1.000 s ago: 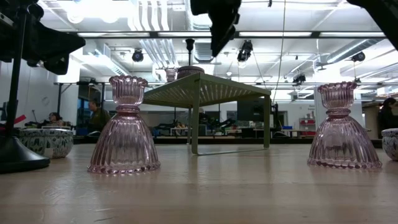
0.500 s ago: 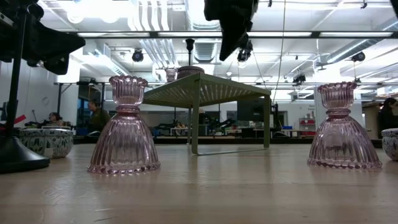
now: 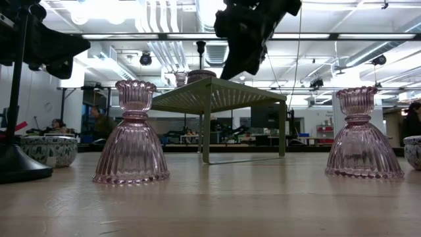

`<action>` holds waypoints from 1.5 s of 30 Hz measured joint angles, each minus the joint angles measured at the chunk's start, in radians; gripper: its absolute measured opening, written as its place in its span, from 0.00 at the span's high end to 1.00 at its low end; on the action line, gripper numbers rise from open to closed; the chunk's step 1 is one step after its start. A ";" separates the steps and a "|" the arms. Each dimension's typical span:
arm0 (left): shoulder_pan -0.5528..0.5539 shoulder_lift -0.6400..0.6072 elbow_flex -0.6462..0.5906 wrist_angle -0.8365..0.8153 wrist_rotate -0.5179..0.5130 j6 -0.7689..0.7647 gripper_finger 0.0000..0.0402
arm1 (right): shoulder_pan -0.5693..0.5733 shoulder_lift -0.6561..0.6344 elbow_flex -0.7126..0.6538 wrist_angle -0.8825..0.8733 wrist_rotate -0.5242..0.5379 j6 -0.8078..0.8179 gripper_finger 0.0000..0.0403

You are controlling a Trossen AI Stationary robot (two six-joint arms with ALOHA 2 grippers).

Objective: Pick & Place candle stick holders
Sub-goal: Put the pink scented candle on the shelf aligned with the pink glass candle holder

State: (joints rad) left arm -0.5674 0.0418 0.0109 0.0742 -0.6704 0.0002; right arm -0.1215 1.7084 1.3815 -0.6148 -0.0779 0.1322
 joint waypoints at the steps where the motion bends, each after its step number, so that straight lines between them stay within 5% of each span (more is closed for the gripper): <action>1: 0.000 0.000 0.000 0.000 0.000 0.000 0.95 | 0.000 0.000 -0.007 0.016 -0.001 0.000 0.98; 22: 0.000 0.000 0.000 0.000 0.000 0.000 0.95 | -0.006 0.011 -0.055 0.244 0.001 -0.017 0.98; 45: 0.000 0.000 0.000 0.000 0.000 0.000 0.95 | -0.072 0.050 -0.050 0.307 0.097 -0.076 0.98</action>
State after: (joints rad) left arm -0.5674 0.0418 0.0109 0.0741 -0.6702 0.0001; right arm -0.1932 1.7580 1.3312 -0.3081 0.0189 0.0563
